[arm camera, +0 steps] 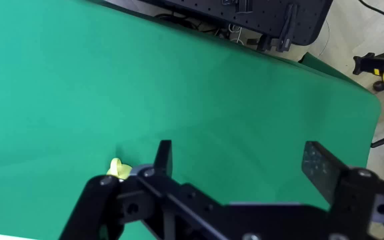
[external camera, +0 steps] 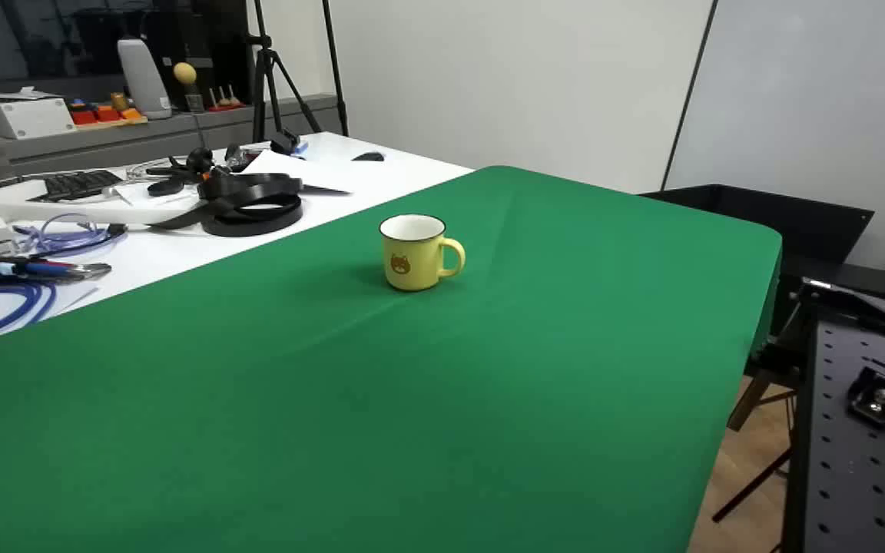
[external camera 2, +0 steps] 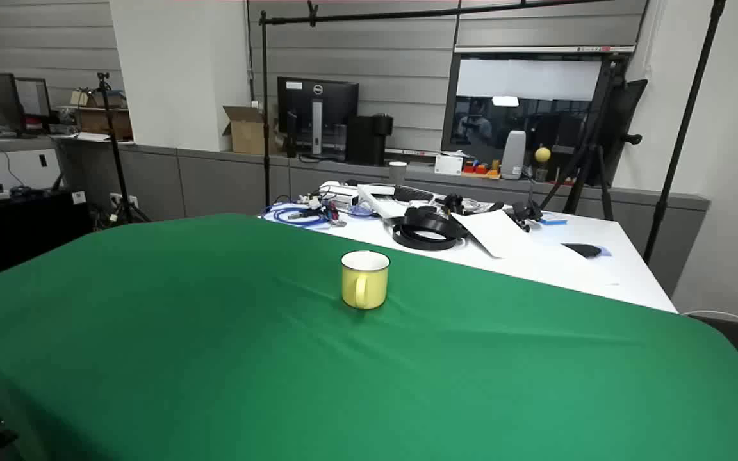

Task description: Move the yellow cup to the center of the table

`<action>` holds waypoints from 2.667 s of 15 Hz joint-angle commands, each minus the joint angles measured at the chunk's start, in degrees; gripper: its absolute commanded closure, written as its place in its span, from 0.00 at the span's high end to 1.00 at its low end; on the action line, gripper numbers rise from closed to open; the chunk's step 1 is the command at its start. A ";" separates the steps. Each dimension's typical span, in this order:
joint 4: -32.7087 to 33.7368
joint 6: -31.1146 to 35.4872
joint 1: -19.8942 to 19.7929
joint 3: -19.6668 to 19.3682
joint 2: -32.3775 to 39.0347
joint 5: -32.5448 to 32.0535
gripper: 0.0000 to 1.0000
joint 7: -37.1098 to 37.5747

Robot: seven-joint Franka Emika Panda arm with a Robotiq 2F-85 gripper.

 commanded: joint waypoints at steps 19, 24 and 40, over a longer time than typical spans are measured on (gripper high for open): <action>1.45 37.12 -7.68 -5.44 19.07 -17.87 1.00 -3.72; -0.24 43.39 -8.53 -6.68 24.21 -14.47 1.00 -5.65; 14.58 43.19 -4.00 -0.52 53.50 -13.08 1.00 -19.98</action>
